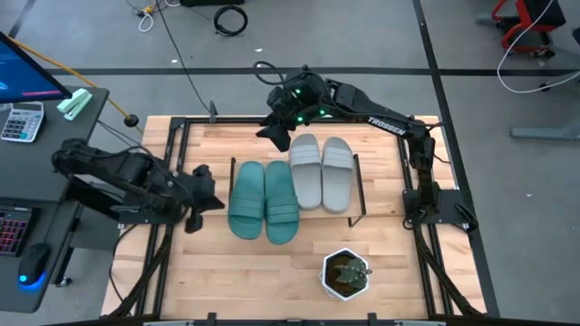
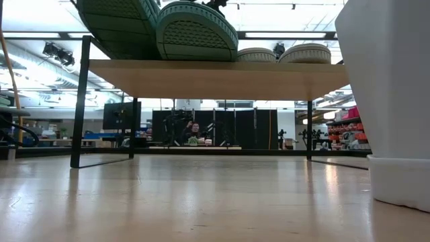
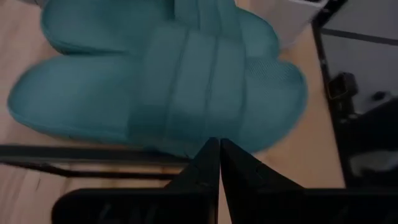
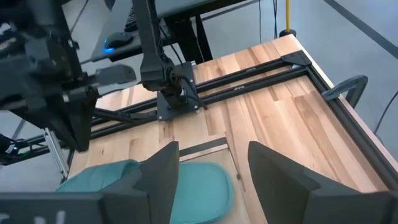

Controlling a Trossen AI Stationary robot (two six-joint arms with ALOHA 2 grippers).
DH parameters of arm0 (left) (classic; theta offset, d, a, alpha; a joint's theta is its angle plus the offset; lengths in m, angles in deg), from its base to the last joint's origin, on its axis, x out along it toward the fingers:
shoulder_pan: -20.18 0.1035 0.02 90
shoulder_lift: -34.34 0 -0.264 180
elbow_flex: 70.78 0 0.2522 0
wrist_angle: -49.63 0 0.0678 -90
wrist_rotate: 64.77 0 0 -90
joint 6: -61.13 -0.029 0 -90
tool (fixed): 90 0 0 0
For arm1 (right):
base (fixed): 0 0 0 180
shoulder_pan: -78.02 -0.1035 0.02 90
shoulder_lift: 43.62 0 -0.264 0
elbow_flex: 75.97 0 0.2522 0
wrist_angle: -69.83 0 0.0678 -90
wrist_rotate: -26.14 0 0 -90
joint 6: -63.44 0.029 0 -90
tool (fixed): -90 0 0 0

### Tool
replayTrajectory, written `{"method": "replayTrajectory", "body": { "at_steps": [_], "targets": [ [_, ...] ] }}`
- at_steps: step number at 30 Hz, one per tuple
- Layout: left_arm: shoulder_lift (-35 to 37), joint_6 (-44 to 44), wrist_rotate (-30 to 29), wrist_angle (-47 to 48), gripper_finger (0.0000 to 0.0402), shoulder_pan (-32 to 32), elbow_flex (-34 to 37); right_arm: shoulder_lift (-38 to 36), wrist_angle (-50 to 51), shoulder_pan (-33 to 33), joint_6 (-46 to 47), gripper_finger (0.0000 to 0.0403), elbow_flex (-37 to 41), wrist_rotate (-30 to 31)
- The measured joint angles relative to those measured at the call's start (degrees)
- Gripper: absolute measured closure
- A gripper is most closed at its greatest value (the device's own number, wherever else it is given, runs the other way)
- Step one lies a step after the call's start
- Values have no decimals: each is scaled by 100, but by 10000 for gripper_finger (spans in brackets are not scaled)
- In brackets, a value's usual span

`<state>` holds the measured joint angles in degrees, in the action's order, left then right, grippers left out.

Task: Pick and place slides into the shelf
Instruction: Put the green slide on the shelf

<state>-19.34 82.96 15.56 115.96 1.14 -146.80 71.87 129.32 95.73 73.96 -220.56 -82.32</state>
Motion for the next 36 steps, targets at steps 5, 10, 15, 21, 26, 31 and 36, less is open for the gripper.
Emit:
{"method": "replayTrajectory", "body": {
  "at_steps": [5,10,15,21,26,31,36],
  "targets": [
    [-406,-114,-105,-124,382,-14,0,1,-10,0,2,204,0,-2],
    [-841,-319,-18,-227,384,-14,-12,1,-11,0,48,204,0,-8],
    [-1076,-451,-20,-489,388,23,-19,1,-13,-32,56,204,0,-67],
    [-1108,-428,-38,-569,388,193,-17,1,-26,-124,118,204,0,-239],
    [-1110,-301,-25,-525,391,271,-15,1,-35,-300,194,204,0,-841],
    [-1110,-293,-45,-500,386,311,-11,1,-32,-613,72,204,0,-879],
    [-1112,-252,-47,-483,394,449,-9,1,-25,-958,-254,204,0,-756]
  ]
}}
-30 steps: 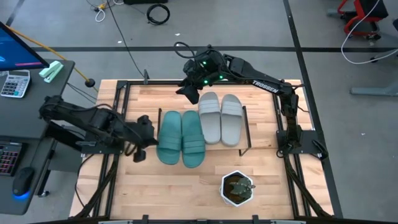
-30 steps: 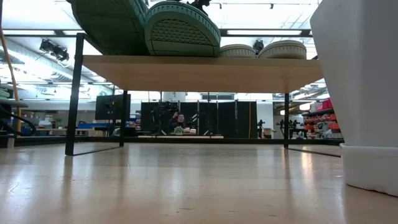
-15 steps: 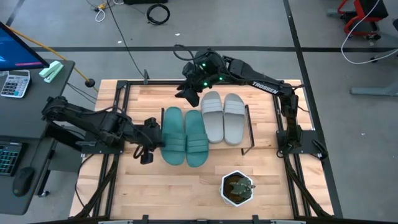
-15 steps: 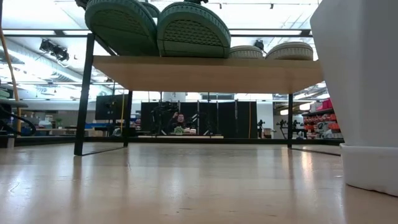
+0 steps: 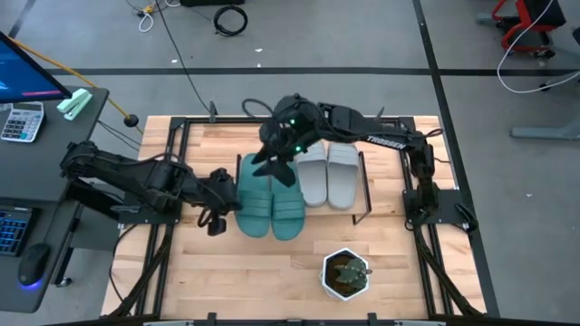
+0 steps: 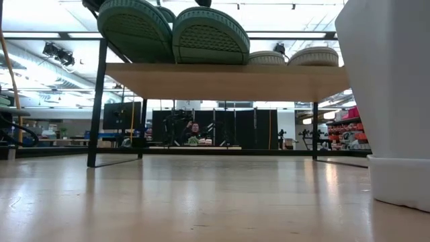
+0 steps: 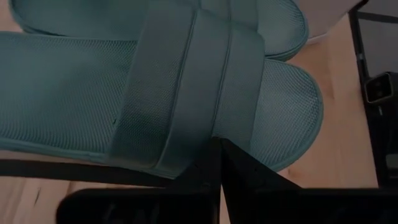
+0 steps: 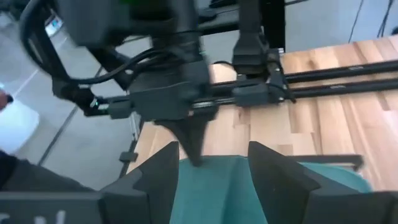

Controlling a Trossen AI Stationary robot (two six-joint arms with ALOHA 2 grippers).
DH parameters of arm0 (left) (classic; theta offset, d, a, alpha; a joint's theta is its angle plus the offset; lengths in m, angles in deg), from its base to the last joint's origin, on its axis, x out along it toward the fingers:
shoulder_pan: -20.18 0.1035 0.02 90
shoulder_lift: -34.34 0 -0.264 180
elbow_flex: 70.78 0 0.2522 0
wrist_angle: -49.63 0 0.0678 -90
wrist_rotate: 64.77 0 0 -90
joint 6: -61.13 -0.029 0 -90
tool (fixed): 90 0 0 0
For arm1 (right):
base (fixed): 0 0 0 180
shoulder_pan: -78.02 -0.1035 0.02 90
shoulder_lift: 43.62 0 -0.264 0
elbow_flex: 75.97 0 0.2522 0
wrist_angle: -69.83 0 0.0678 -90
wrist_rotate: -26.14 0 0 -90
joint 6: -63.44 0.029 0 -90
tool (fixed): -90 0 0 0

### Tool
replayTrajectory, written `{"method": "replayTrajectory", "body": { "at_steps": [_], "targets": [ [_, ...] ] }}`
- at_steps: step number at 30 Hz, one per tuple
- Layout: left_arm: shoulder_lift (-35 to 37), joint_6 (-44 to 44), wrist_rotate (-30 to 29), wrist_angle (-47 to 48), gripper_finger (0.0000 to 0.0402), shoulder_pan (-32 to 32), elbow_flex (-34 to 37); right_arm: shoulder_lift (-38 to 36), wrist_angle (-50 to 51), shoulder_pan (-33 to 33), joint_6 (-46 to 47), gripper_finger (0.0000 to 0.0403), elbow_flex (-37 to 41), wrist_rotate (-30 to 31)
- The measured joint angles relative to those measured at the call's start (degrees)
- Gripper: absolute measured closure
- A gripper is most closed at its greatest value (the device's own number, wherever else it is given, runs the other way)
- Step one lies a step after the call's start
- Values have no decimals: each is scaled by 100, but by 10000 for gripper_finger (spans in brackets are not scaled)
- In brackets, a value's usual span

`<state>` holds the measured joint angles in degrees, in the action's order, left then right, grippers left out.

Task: Pick and place slides into the shelf
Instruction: Put the green slide on the shelf

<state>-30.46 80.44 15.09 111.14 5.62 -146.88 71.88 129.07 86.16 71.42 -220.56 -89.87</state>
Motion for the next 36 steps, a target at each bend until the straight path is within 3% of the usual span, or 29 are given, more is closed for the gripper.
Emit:
{"method": "replayTrajectory", "body": {
  "at_steps": [11,24,36],
  "targets": [
    [-6,63,-47,-37,387,165,4,320,233,-384,-442,204,2,897],
    [-9,103,-65,-122,383,165,11,840,120,-499,-333,209,7,672],
    [-9,105,-162,-186,388,165,11,871,113,-507,-445,337,7,773]
  ]
}}
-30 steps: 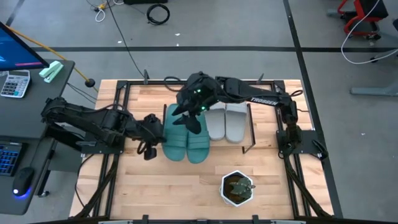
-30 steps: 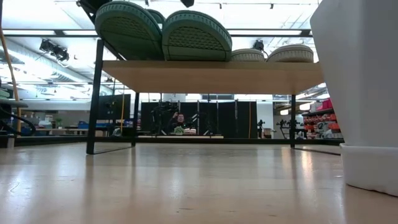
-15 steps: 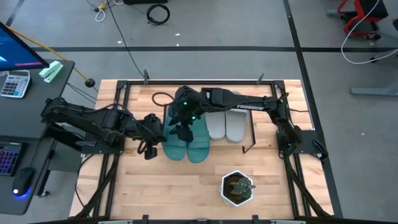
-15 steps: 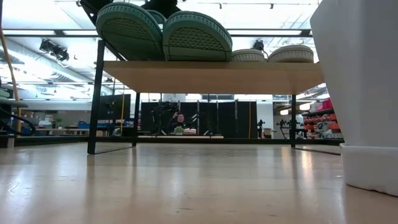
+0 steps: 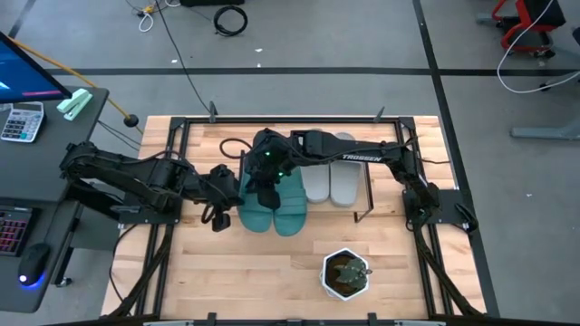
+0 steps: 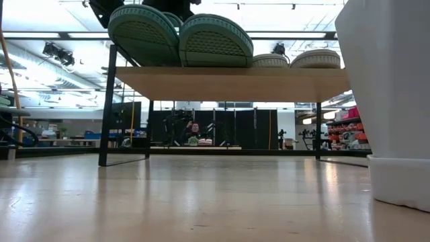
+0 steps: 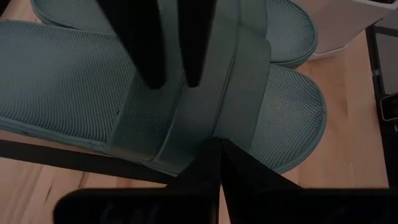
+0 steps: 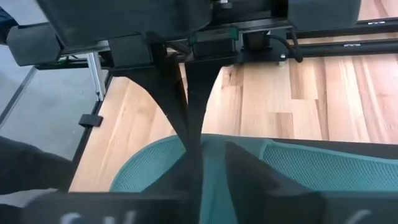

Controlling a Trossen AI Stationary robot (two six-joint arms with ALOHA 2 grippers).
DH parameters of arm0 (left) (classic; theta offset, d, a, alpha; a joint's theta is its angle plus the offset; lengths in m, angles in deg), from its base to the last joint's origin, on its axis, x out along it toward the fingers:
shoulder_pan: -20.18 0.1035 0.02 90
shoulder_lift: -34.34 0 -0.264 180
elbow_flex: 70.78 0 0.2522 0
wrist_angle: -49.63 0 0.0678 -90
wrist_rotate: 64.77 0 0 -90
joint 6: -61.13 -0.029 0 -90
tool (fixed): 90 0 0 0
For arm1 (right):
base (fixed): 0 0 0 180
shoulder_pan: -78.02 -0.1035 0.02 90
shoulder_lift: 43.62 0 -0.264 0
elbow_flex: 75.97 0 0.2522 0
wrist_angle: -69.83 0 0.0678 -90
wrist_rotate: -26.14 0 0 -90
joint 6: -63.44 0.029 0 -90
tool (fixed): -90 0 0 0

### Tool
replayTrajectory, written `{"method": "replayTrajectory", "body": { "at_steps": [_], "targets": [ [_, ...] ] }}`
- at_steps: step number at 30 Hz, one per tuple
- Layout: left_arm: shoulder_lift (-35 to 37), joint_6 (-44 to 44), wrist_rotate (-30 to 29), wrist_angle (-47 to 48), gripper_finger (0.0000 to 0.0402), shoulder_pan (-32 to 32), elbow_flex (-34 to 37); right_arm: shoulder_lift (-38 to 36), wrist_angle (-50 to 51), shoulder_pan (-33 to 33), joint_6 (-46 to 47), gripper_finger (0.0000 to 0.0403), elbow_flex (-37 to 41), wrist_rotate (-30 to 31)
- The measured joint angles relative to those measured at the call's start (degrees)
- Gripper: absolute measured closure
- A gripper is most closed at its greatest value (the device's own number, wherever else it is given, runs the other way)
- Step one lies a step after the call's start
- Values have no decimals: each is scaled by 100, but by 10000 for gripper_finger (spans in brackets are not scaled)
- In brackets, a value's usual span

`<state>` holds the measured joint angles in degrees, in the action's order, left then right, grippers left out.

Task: Pick and place slides into the shelf
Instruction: Put the green slide on the shelf

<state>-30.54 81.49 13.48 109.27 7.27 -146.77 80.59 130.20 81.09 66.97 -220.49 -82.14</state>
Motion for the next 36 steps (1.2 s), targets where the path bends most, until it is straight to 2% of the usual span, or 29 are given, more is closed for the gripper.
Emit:
{"method": "replayTrajectory", "body": {
  "at_steps": [5,10,16,22,29,36],
  "targets": [
    [0,2,-27,-8,388,0,0,1,15,2,-27,395,0,-89],
    [0,4,-27,-14,397,0,0,77,-10,0,-25,394,-7,-137],
    [0,22,-49,-8,384,0,2,357,-39,-21,-14,398,-10,-156],
    [0,110,-69,31,397,-11,2,500,-62,-14,73,400,-17,-222],
    [-7,109,-141,-7,384,-13,4,565,-38,-13,50,401,-20,-173],
    [-4,90,-154,-2,396,-15,4,617,48,47,45,401,-15,-173]
  ]
}}
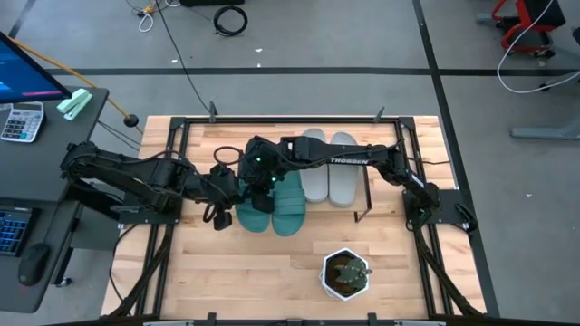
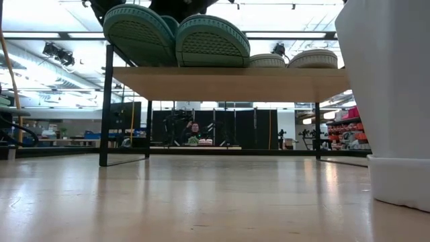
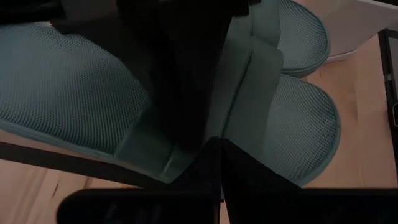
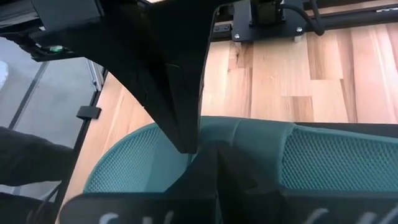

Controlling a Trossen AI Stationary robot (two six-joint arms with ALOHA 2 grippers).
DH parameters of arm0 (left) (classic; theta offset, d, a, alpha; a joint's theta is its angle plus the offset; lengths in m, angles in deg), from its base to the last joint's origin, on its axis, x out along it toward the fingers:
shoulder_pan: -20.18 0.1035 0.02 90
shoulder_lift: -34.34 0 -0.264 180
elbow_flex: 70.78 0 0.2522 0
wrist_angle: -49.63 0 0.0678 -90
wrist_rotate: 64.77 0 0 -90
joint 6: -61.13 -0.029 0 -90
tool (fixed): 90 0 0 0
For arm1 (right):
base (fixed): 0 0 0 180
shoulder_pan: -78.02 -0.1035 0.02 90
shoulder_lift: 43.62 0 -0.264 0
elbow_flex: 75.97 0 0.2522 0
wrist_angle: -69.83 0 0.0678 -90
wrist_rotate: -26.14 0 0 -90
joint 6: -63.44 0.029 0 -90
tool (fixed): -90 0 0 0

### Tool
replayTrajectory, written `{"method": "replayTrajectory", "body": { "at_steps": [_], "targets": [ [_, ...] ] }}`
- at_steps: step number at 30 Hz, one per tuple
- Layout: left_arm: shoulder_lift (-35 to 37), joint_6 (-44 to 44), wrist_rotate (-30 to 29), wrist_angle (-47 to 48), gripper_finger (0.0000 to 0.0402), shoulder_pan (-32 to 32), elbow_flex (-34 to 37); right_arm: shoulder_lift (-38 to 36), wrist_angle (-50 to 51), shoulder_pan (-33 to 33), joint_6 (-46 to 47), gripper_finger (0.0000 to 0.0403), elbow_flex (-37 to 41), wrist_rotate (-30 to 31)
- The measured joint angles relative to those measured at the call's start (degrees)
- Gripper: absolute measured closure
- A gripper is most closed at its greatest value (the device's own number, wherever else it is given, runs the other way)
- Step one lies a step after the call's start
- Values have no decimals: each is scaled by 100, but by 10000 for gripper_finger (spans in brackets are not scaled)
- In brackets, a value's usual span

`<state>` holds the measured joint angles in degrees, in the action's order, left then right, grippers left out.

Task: Pick and place slides into the shelf
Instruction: Put the green slide on the shelf

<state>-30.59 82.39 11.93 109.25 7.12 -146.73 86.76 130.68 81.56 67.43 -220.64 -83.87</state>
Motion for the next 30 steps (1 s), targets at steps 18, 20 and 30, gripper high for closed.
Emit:
{"method": "replayTrajectory", "body": {
  "at_steps": [18,20,30],
  "targets": [
    [1,2,20,-14,380,0,0,-3,-131,59,24,403,547,-155],
    [36,3,24,-17,379,-11,0,-2,-129,69,5,403,551,-168],
    [425,-117,-201,-146,397,-136,-4,-8,-53,55,-256,403,553,252]
  ]
}}
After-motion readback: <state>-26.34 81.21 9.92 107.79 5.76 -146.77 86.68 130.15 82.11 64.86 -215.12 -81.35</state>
